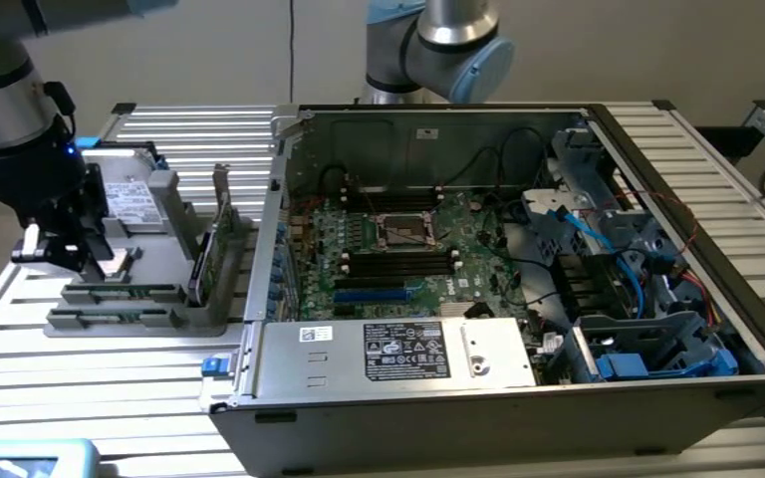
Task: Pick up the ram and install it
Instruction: 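Pick up the ram and move it above insertion slot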
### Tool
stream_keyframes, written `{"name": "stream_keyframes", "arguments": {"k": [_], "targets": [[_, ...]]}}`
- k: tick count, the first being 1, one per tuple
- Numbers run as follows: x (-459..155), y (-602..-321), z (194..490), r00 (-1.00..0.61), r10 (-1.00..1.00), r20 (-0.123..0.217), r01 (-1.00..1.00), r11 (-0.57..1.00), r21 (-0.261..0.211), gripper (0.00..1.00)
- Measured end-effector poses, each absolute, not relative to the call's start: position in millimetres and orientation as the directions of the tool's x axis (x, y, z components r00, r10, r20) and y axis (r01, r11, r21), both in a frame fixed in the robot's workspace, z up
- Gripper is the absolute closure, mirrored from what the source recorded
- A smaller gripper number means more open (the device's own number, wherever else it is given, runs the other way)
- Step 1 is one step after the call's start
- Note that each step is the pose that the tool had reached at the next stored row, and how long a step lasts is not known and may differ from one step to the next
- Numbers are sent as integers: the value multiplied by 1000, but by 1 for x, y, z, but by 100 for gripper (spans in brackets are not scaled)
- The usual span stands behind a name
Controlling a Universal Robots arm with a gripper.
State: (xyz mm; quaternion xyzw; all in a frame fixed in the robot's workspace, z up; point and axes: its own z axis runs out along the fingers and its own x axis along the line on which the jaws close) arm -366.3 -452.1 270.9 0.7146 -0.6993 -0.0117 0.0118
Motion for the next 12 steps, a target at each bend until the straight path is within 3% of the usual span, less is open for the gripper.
{"name": "stream_keyframes", "arguments": {"k": [12], "targets": [[-367,-453,251,19,-1000,0,-1000,-19,16,64]]}}
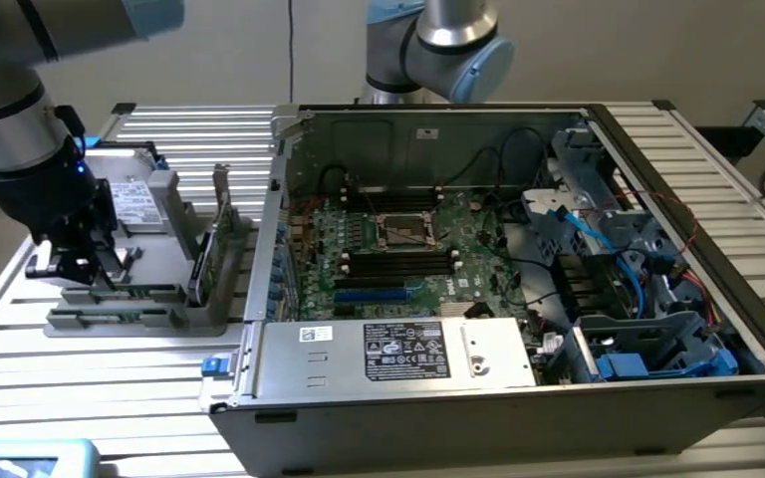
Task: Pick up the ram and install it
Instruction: 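Pick up the ram and move it above insertion slot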
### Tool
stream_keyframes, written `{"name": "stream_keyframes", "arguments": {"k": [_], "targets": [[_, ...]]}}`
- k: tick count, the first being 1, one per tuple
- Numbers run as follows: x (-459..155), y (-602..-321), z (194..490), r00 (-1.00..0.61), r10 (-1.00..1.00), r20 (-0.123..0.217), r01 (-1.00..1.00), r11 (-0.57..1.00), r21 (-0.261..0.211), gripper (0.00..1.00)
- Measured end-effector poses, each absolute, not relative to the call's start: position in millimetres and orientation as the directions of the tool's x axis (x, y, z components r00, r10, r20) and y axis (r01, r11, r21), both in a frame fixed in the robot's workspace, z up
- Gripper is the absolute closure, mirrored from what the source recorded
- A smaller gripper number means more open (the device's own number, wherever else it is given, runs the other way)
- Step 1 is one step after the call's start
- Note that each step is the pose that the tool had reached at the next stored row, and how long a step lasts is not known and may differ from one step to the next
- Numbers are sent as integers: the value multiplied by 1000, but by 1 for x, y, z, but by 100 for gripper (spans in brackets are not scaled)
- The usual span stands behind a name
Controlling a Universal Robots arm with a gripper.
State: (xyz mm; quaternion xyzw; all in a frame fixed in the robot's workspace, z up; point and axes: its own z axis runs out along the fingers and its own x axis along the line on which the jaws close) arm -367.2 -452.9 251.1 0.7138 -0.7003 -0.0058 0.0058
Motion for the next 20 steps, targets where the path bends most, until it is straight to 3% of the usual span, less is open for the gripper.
{"name": "stream_keyframes", "arguments": {"k": [20], "targets": [[-368,-458,215,19,-1000,0,-1000,-19,16,64]]}}
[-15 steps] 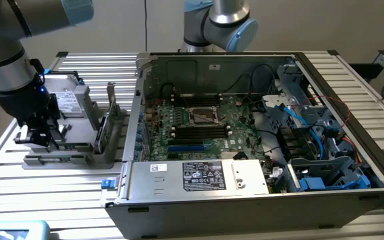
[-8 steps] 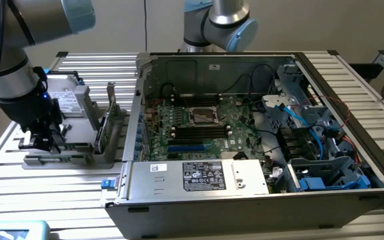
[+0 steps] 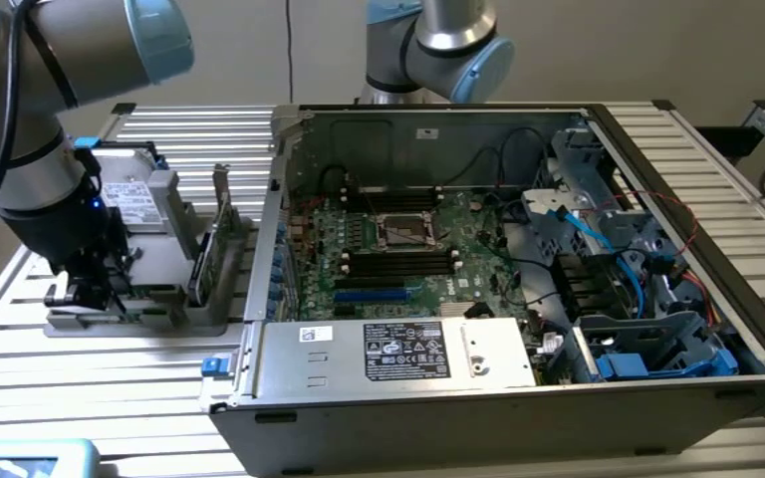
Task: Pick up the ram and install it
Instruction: 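Pick up the ram and move it above insertion slot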
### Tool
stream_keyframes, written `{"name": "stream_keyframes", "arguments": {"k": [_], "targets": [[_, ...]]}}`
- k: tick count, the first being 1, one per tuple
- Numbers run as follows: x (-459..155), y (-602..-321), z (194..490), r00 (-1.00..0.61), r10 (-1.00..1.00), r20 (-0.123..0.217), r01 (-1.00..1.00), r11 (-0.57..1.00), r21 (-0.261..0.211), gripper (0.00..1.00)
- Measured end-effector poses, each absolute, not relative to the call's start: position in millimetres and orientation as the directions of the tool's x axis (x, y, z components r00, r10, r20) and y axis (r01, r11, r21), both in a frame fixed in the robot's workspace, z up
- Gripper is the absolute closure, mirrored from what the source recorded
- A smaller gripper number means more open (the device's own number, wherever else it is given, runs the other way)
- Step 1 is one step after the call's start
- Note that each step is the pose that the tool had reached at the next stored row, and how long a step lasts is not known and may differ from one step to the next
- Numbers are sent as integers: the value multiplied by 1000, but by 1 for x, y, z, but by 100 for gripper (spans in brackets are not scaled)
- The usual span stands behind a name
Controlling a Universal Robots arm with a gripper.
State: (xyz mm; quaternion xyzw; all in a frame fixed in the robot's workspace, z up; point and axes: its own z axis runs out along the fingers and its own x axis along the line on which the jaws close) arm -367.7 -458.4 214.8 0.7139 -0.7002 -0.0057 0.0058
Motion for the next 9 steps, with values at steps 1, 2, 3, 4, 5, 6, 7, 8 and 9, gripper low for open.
{"name": "stream_keyframes", "arguments": {"k": [1,2,3,4,5,6,7,8,9], "targets": [[-368,-458,213,19,-1000,0,-1000,-19,16,64],[-368,-458,211,19,-1000,0,-1000,-19,16,64],[-368,-459,210,19,-1000,0,-1000,-19,16,64],[-369,-459,208,19,-1000,0,-1000,-19,16,64],[-369,-459,206,19,-1000,0,-1000,-19,16,64],[-369,-459,204,19,-1000,0,-1000,-19,16,64],[-369,-459,203,19,-1000,0,-1000,-19,16,64],[-369,-459,202,19,-1000,0,-1000,-19,16,64],[-369,-459,200,19,-1000,0,-1000,-19,16,64]]}}
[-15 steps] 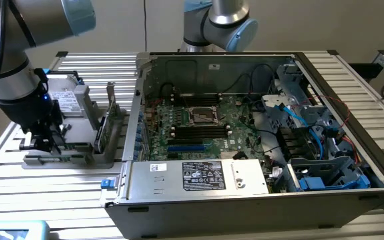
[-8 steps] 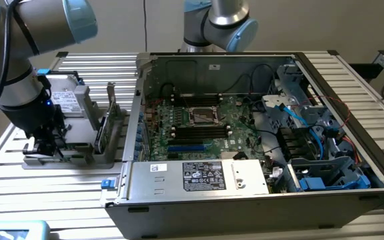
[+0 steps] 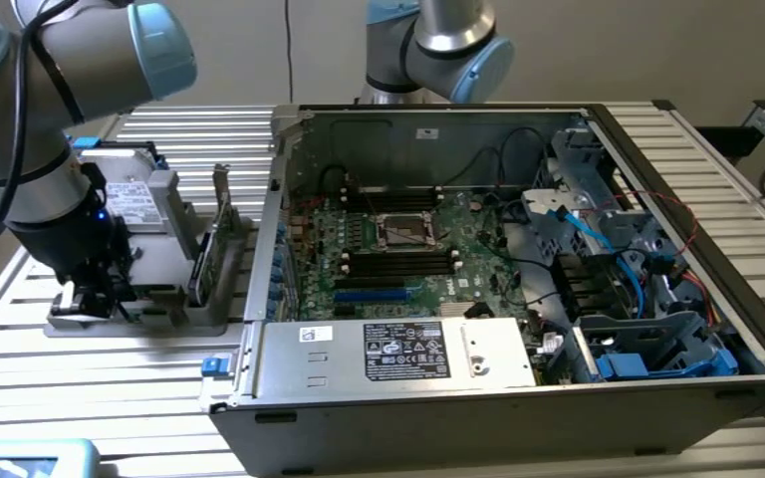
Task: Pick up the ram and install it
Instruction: 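Pick up the ram and move it above insertion slot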
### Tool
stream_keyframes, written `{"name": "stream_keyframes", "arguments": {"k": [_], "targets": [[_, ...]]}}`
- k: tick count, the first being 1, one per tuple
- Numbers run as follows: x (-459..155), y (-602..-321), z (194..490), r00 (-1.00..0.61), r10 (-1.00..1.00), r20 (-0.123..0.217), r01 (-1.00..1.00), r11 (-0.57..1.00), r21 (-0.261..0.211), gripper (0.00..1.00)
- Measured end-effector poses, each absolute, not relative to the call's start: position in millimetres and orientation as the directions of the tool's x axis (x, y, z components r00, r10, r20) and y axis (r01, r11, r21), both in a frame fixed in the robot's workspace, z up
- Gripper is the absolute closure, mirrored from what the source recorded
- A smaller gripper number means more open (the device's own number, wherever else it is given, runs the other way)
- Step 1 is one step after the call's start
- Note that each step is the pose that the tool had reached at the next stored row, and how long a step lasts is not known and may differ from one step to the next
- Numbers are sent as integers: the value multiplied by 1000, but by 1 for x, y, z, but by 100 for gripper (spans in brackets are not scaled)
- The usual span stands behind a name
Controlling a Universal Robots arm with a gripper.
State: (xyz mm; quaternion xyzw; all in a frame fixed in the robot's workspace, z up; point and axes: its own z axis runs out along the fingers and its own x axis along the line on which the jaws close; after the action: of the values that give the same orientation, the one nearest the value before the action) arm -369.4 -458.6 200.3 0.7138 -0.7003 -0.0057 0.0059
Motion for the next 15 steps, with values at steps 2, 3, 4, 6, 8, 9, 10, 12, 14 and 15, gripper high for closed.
{"name": "stream_keyframes", "arguments": {"k": [2,3,4,6,8,9,10,12,14,15], "targets": [[-369,-459,198,19,-1000,0,-1000,-19,16,64],[-369,-459,197,19,-1000,0,-1000,-19,16,64],[-369,-459,196,19,-1000,0,-1000,-19,16,64],[-370,-459,195,19,-1000,0,-1000,-19,17,64],[-370,-459,195,19,-1000,0,-1000,-19,17,72],[-370,-459,195,19,-1000,0,-1000,-19,17,78],[-370,-459,196,19,-1000,0,-1000,-19,16,78],[-371,-459,203,19,-1000,0,-1000,-19,16,86],[-371,-459,211,19,-1000,0,-1000,-19,16,86],[-371,-459,216,19,-1000,0,-1000,-19,16,86]]}}
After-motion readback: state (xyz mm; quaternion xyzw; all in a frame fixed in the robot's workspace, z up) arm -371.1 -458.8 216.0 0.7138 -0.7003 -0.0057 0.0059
